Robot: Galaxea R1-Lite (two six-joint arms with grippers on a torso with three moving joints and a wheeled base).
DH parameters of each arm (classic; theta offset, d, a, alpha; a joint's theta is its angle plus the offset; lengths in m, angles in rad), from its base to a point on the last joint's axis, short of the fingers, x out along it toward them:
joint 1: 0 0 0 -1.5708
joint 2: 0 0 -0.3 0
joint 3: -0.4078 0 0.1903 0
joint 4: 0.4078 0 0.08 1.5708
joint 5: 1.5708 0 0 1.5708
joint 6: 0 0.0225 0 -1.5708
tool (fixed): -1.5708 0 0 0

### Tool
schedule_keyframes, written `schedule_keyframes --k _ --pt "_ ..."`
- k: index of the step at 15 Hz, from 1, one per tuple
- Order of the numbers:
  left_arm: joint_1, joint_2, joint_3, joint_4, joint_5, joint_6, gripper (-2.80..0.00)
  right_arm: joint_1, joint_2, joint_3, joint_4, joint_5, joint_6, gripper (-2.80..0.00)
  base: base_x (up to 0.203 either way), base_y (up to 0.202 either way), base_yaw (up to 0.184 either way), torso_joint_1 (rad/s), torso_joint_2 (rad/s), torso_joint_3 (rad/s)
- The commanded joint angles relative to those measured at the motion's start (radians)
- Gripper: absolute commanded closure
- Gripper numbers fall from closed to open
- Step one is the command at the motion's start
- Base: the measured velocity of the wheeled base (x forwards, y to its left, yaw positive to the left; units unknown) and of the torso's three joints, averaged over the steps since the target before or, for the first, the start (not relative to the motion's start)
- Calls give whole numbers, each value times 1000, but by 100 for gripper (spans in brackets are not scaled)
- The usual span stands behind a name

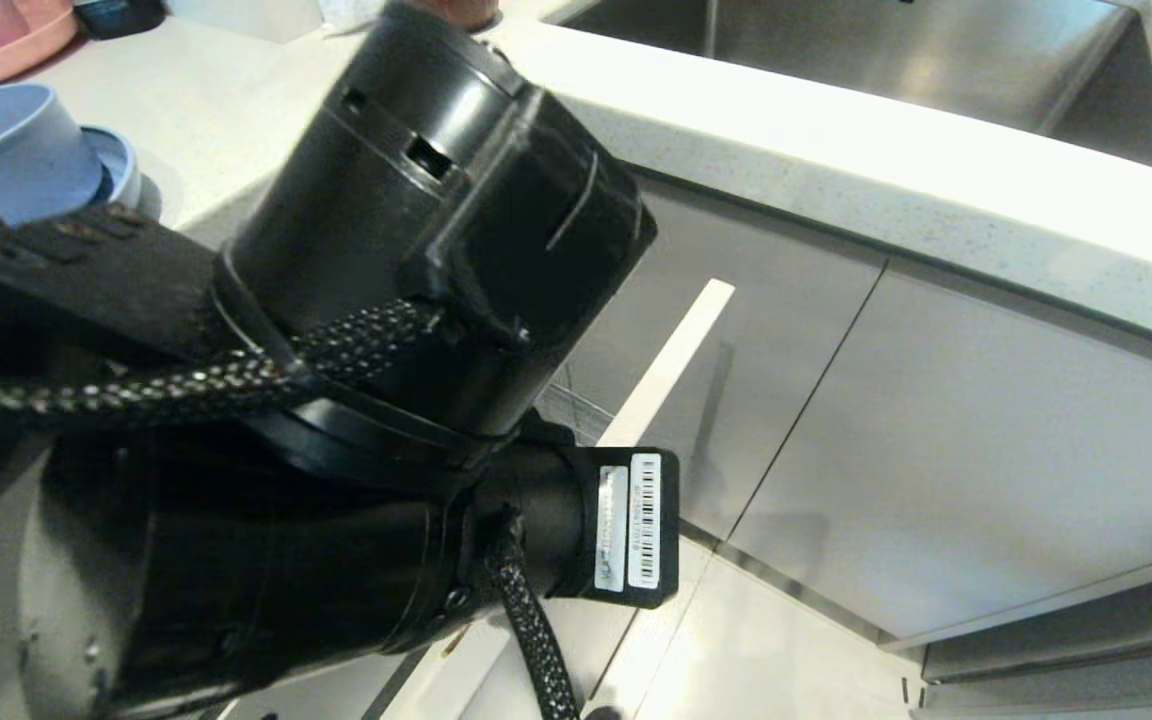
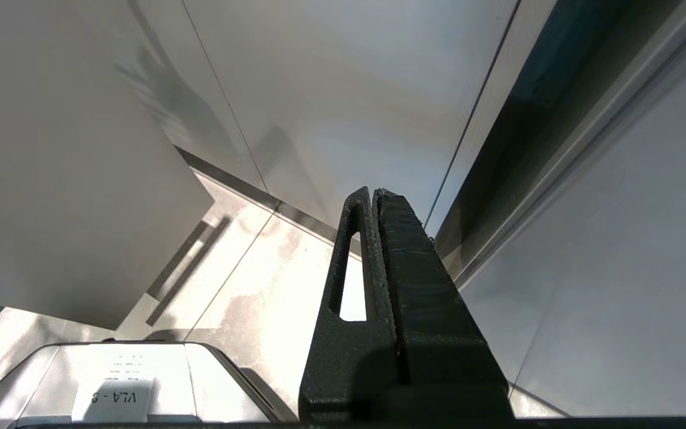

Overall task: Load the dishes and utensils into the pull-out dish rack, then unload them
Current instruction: Close the cupboard

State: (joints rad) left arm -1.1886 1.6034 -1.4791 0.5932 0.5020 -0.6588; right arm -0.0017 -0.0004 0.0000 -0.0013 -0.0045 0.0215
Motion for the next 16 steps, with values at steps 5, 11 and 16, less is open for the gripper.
schedule_keyframes --k 5,11,16 --pt "91 -75 31 2 110 109 0 0 -3 2 0 0 0 0 0 0 0 0 0 0" --pt "291 -126 90 -8 130 304 0 0 -4 2 0 0 0 0 0 0 0 0 0 0" --pt "492 -197 112 -9 130 481 0 0 -3 2 0 0 1 0 0 0 0 0 0 0"
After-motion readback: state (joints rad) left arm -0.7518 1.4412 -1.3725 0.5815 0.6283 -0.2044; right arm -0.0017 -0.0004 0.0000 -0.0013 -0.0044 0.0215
